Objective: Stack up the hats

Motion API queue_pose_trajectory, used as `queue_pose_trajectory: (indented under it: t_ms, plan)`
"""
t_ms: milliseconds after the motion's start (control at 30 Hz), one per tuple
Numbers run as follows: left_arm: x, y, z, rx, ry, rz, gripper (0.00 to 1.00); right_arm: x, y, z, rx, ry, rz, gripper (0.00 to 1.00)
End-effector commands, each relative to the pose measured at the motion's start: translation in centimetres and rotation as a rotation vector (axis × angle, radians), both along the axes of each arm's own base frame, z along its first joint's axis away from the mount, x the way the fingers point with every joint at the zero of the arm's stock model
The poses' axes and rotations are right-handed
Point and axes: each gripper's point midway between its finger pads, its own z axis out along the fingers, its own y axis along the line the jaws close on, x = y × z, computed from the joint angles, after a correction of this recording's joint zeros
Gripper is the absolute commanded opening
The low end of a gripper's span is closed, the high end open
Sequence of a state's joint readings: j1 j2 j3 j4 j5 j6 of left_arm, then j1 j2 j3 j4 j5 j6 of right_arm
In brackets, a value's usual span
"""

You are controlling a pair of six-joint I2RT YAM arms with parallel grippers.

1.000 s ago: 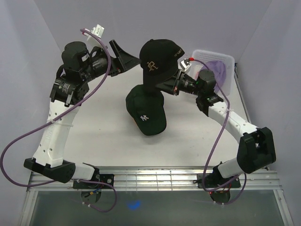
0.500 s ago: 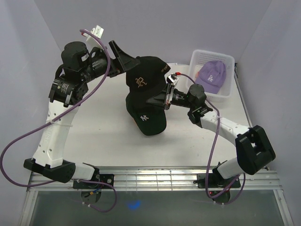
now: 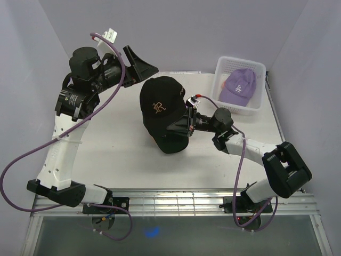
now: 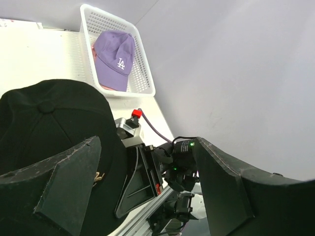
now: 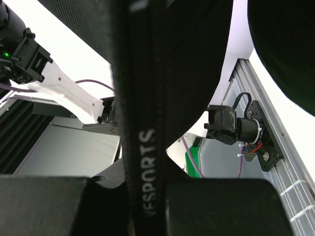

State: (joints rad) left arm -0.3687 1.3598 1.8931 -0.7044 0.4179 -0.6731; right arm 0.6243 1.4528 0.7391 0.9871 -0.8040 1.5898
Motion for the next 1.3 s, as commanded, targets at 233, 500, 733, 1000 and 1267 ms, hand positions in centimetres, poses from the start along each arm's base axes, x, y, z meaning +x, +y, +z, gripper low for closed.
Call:
queue_pose_trajectory:
  t_ms: [233, 500, 733, 1000, 1267]
  plan:
    - [-0.4, 0.4, 0.3, 0.014, -0.018, 0.011, 0.87, -2.5, -0.8, -0.4, 0.044, -0.069, 0.062, 0.08]
    - [-0.2, 0.3, -0.2, 0.021, -0.010, 0.007, 0.87, -2.2, -0.5, -3.2, 0.043, -0.010, 0.085, 0.08]
    - [-0.1, 0.5, -0.6, 0.039, -0.010, 0.019, 0.87, -0.8, 0.7, -1.6, 0.068, -0.047, 0.099, 0.08]
    - [0.3, 0.2, -0.8, 0.036, -0.002, 0.010, 0.87, -0.2, 1.0, 0.9, 0.098, -0.132, 0.114, 0.08]
    - [0.4, 0.3, -0.8, 0.039, -0.004, 0.015, 0.87, 2.3, 1.9, 4.5, 0.129, -0.201, 0.119, 0.08]
